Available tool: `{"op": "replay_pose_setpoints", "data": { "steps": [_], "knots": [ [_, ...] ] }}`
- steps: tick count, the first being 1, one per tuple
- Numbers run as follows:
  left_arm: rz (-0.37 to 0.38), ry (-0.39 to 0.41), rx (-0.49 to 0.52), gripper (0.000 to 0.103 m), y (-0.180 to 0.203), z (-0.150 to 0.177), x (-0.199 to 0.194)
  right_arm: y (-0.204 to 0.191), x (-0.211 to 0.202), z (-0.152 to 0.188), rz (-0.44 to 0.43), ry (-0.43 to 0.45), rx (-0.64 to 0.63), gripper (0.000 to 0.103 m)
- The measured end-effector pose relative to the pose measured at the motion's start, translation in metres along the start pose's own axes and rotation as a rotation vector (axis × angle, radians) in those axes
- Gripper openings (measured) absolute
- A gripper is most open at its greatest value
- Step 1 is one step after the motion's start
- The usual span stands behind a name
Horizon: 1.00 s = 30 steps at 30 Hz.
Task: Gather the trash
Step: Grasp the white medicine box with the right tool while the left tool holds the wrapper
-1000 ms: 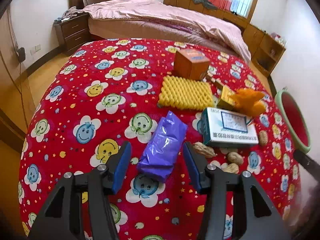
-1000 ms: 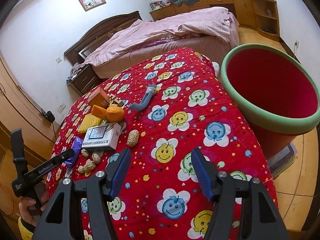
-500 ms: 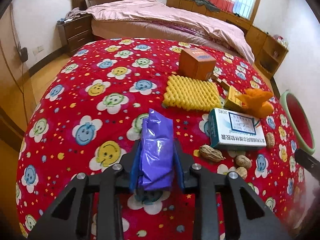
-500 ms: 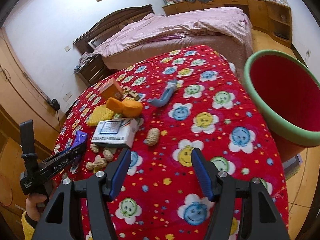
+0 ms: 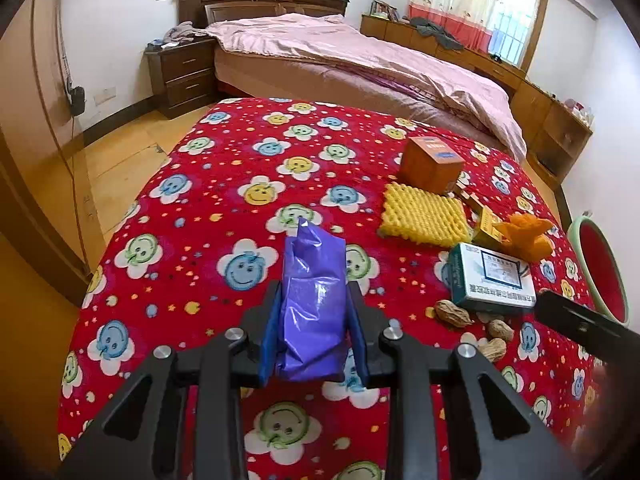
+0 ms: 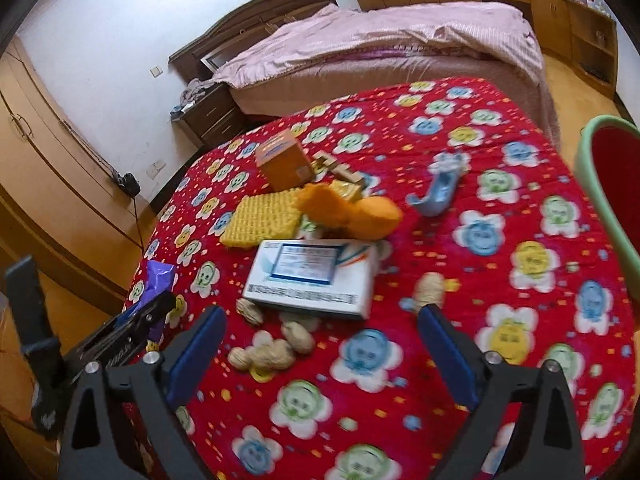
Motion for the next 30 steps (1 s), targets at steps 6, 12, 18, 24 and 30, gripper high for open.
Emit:
{"op": "replay_pose_setpoints", "data": {
  "steps": [6, 12, 18, 24, 30],
  "knots": [
    [0.003, 0.005, -0.019, 0.031, -0.009, 0.001, -0.003, -0.022, 0.025, -0.008, 0.068, -0.010, -0.040, 0.103],
    [0.013, 0.006, -0.036, 0.031, -0.015, 0.000, -0.002, -0.037, 0.048, -0.011, 0.149, -0.024, -0.107, 0.103],
    [0.018, 0.006, -0.039, 0.031, -0.017, 0.000, -0.001, -0.033, 0.062, -0.009, 0.200, -0.030, -0.100, 0.103],
    [0.024, 0.013, -0.048, 0.031, -0.018, 0.000, -0.004, -0.029, 0.056, -0.009, 0.177, 0.001, -0.072, 0.096],
    [0.045, 0.032, -0.045, 0.031, -0.012, 0.000, -0.015, -0.025, 0.033, -0.007, 0.135, 0.050, -0.056, 0.095]
  ]
}}
Point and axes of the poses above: each gripper's, at about its wrist camera, not at the fingertips, and x roughly the way its jaws point, y to its right, z to its underside, the point moved 2 cm from there along x, roughly the way its jaws point, and after that the axes turned 4 degrees about -x, right-handed, at the moved point
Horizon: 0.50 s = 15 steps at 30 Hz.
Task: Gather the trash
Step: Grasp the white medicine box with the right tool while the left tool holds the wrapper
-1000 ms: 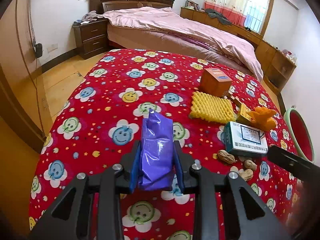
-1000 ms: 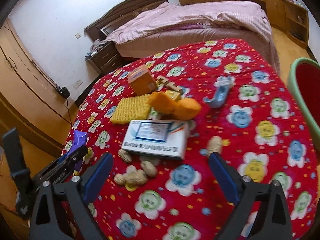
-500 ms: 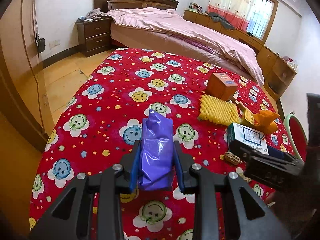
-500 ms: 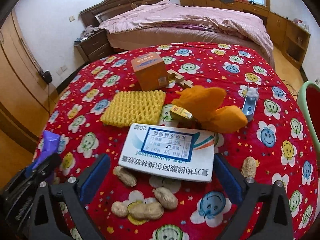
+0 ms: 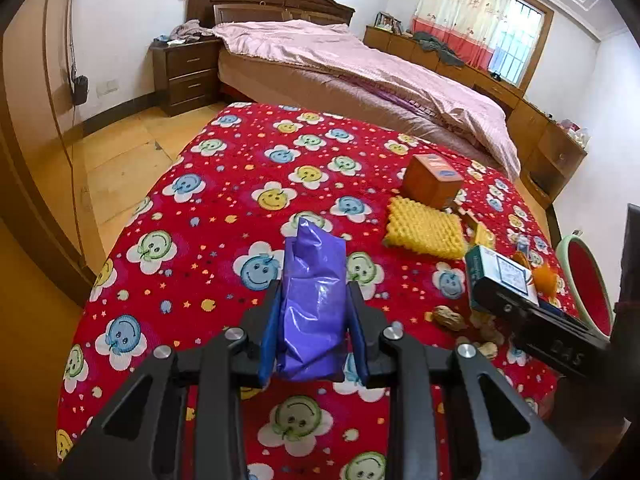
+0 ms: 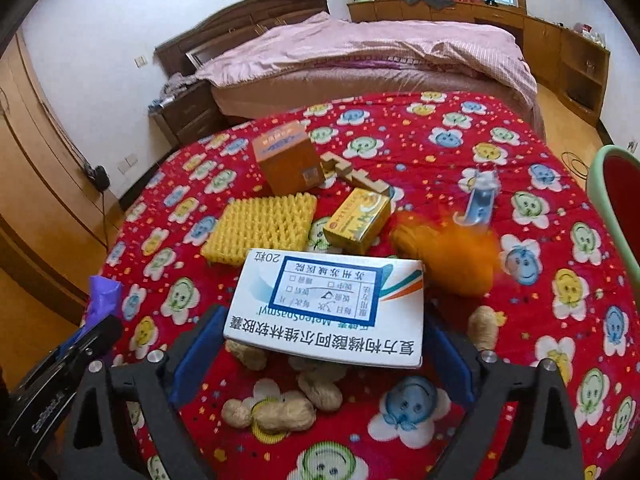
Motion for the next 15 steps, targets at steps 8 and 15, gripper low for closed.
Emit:
{"op": "replay_pose_setpoints", "data": {
  "steps": [8, 15],
  "knots": [
    [0.027, 0.017, 0.026, 0.031, 0.021, -0.003, -0.013, 0.014, -0.041, 0.000, -0.015, 0.078, -0.009, 0.096],
    [0.053, 0.022, 0.064, 0.031, 0.048, -0.003, -0.018, 0.040, -0.072, 0.003, 0.000, 0.125, 0.006, 0.096]
  ]
}}
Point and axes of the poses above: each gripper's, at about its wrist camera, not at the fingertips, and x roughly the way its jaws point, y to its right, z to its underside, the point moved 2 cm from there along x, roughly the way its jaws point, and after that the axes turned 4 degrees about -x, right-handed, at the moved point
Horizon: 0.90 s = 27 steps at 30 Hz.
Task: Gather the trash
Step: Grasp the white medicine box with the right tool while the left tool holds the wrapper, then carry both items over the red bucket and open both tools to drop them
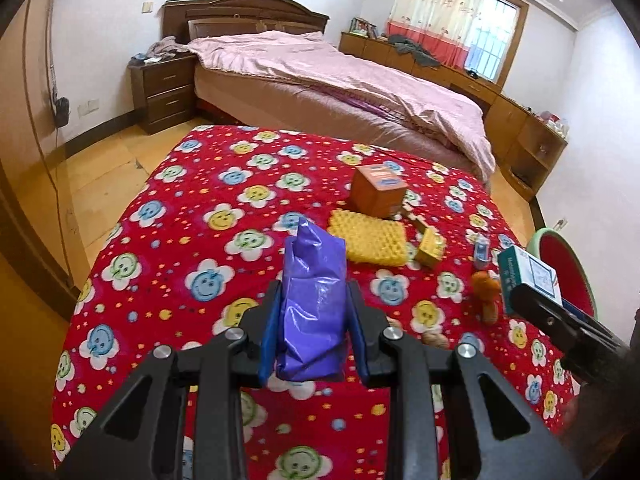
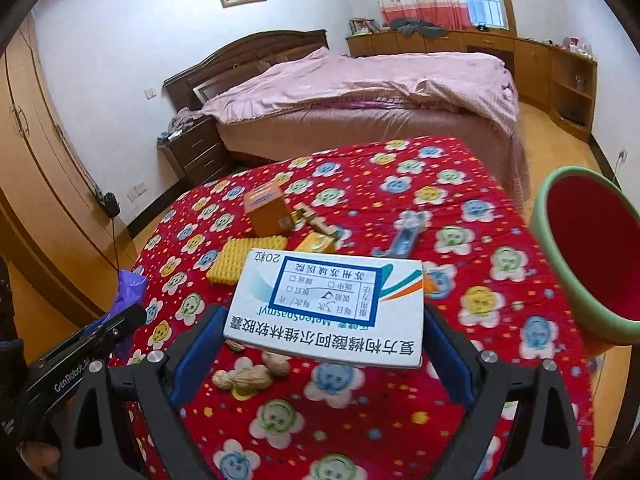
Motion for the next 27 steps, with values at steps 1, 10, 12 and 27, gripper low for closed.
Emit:
{"op": "replay_pose_setpoints", "data": {
  "steps": [1, 10, 12, 27],
  "knots": [
    [0.003, -0.001, 0.006, 0.031, 0.004, 0.000, 0.000, 0.004, -0.003, 0.000, 0.005, 0.004, 0.003, 0.096],
    [0.041, 0.003, 0.065, 0.031, 0.044, -0.005, 0.000, 0.050, -0.032, 0.003, 0.058, 0.045, 0.061, 0.096],
    [0.050, 0.005, 0.077, 0.031, 0.053, -0.006, 0.000, 0.061, -0.037, 0.004, 0.071, 0.053, 0.078, 0.096],
    [0.150, -0.024, 0.204, 0.031, 0.154, -0.008, 0.015, 0.145, -0.076, 0.005, 0.167, 0.117, 0.208, 0.096]
  ]
}}
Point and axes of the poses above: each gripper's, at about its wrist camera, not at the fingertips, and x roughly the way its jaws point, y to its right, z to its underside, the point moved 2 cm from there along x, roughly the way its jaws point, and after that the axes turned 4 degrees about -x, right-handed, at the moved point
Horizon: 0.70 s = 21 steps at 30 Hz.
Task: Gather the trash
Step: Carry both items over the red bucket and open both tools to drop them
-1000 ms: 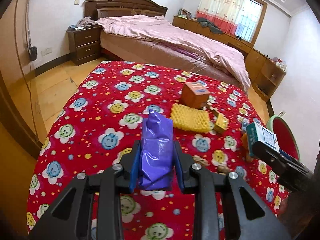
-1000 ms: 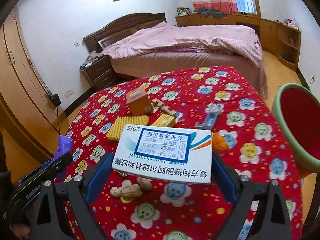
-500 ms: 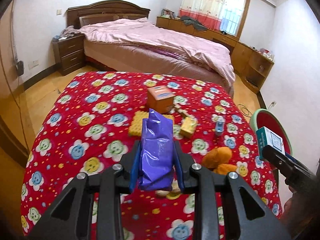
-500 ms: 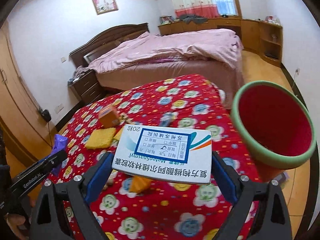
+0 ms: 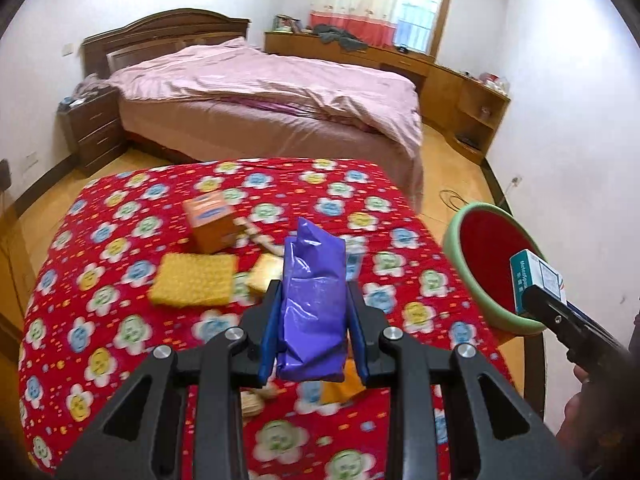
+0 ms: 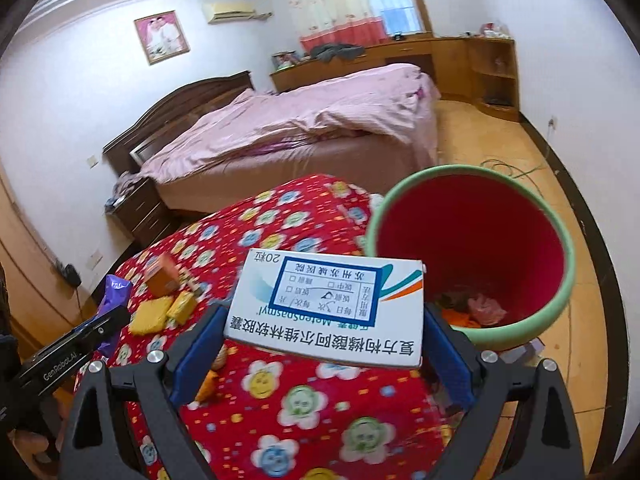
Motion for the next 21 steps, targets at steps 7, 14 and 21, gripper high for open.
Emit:
{"op": "replay_pose_setpoints", "data": {
  "steps": [7, 14, 21],
  "knots": [
    [0.066, -0.030, 0.063, 0.031, 0.055, -0.003, 0.020, 0.046, -0.006, -0.007, 0.047, 0.011, 0.061, 0.096],
    [0.117, -0.059, 0.131, 0.031, 0.106, -0.001, 0.041, 0.091, -0.014, -0.008, 0.087, 0.021, 0.111, 0.096],
    [0.183, -0.092, 0.192, 0.031, 0.153, 0.001, 0.070, 0.130, -0.018, -0.007, 0.123, 0.019, 0.168, 0.096]
  ]
}}
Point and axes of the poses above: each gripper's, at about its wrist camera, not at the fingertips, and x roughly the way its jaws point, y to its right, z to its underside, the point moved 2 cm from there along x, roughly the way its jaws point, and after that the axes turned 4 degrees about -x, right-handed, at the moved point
